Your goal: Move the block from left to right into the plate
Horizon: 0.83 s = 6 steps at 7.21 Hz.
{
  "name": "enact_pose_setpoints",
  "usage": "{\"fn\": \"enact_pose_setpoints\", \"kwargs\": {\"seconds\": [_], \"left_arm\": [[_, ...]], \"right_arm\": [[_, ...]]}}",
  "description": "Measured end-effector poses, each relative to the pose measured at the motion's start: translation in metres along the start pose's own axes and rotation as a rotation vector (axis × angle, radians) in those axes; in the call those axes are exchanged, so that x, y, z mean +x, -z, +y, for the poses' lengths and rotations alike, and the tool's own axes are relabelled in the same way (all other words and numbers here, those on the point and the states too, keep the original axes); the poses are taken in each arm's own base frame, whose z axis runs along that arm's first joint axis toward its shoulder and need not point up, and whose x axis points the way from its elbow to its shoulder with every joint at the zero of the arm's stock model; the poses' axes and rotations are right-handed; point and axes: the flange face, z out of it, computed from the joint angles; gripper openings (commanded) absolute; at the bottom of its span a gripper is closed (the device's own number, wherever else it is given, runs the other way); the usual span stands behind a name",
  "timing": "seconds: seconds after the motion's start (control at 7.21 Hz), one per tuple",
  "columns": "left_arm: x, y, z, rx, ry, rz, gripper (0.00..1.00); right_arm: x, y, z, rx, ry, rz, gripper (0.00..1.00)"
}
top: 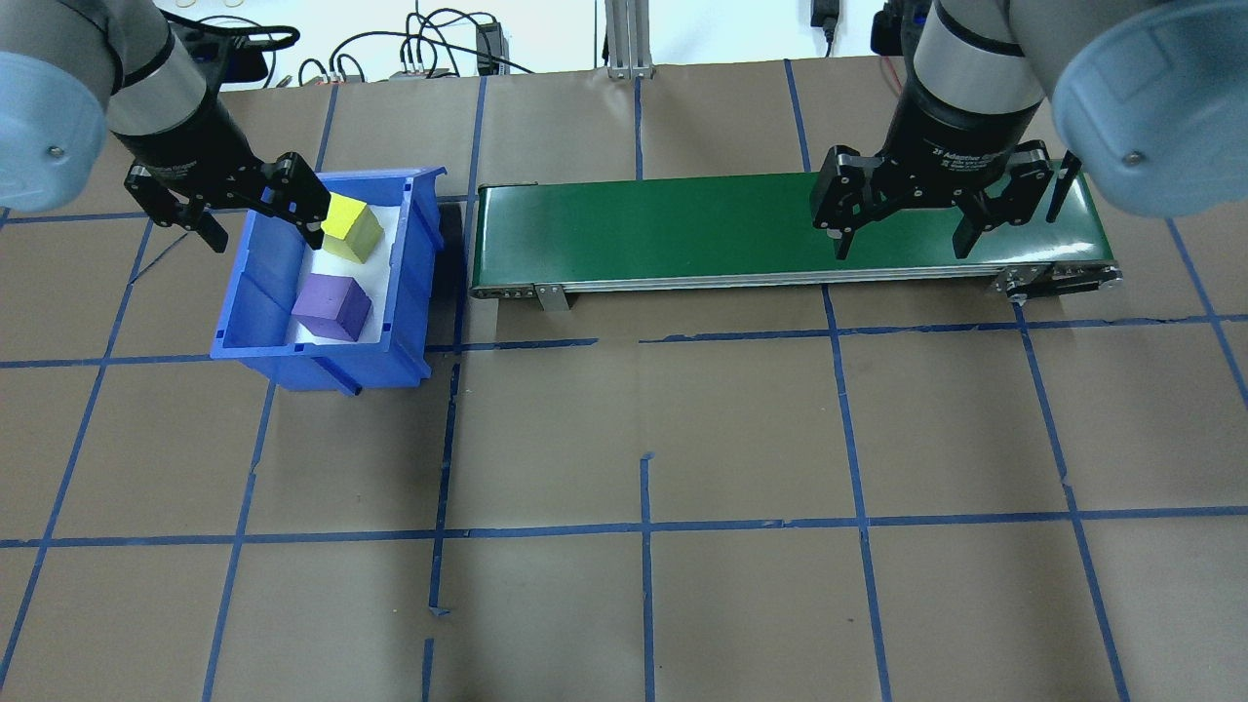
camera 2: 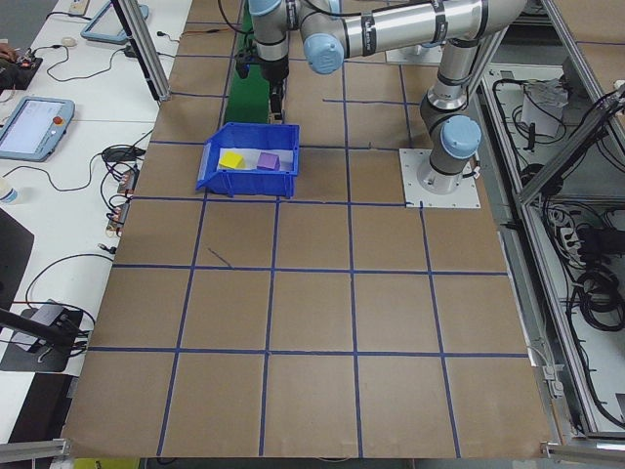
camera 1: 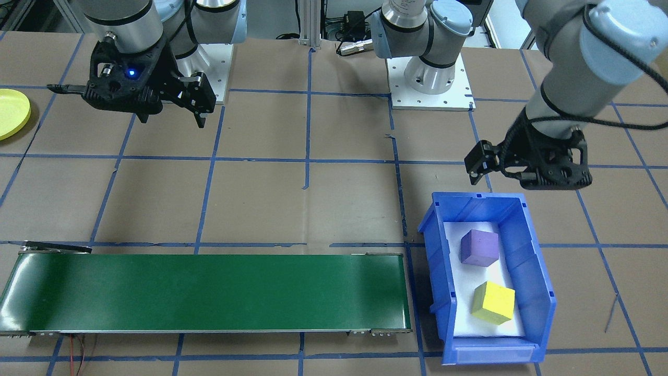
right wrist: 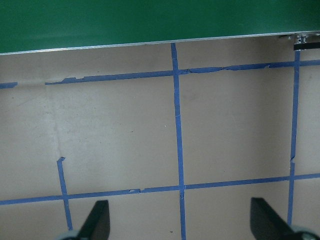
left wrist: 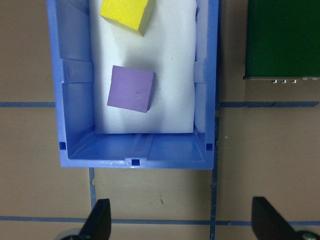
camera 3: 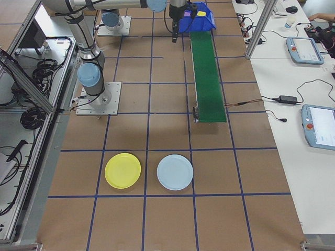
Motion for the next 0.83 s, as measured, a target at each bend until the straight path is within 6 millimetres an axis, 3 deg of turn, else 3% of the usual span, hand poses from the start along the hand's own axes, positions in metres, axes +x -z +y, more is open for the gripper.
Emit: {"fn": "enact_pose_setpoints", "kwargs": {"seconds": [0.42,0.83], "left_arm": [[-0.024,-0.069,-0.047,-0.002,-0.007,0.005,1.00],[-0.023,-0.131,-0.061,-0.001,-0.011,0.013,1.00]], "right_arm": [[0.000,0.000,0.000,0.000,0.001,0.000,1.00],[0.000,0.000,0.000,0.000,0.001,0.000,1.00]]}}
